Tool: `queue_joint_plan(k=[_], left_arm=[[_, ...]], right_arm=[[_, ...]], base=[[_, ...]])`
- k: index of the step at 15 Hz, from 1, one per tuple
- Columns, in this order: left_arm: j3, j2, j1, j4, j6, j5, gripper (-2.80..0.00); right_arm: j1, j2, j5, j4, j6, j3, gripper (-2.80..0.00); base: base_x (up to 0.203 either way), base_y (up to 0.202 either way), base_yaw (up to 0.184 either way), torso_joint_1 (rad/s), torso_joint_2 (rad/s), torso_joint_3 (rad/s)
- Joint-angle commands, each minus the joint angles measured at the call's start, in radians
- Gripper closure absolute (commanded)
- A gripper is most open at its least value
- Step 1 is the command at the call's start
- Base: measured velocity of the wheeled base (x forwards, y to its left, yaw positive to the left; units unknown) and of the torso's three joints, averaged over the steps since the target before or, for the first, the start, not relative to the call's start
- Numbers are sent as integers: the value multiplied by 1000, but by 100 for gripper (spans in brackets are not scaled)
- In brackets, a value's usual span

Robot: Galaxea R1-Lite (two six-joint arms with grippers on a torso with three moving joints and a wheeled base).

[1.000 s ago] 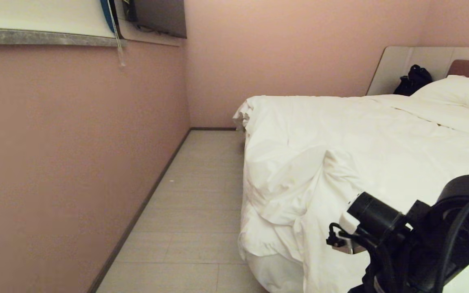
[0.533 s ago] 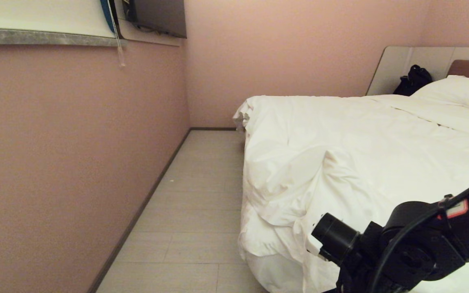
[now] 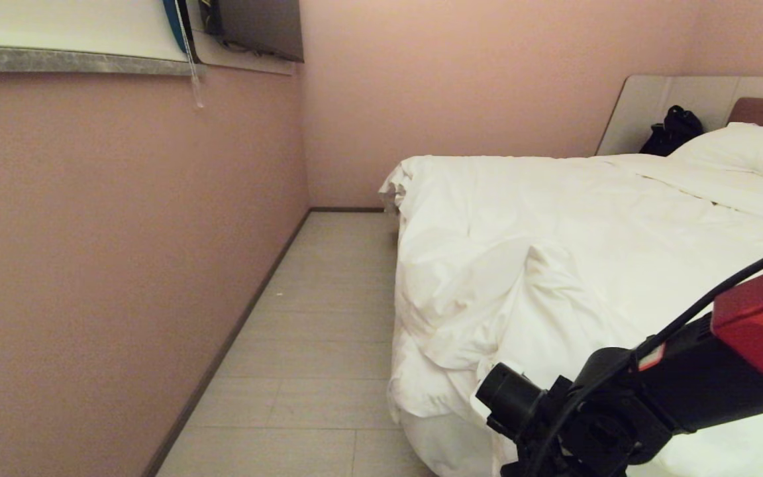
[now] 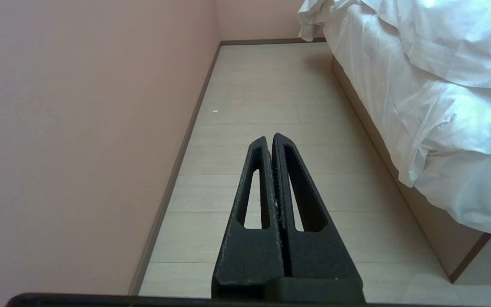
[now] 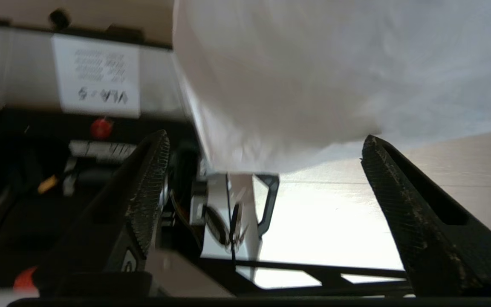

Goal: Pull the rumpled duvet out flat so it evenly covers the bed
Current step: Flatten the corners of the folded blanket

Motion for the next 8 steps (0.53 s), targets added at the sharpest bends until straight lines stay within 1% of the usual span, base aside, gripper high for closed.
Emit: queue_joint_plan(k=[1,6,8], left_arm=[[0,0,0,0,1,-1,0],[0,0,0,0,1,0,0],[0,0,0,0,1,0,0]], right_arm=[[2,41,-55,2,20,-19,-280],[2,103,-64,9,65,-66,-280],[2,123,-95,6,83,-67,-280]], base=[[0,0,0,0,0,0],[0,0,0,0,0,0],[0,0,0,0,0,0]])
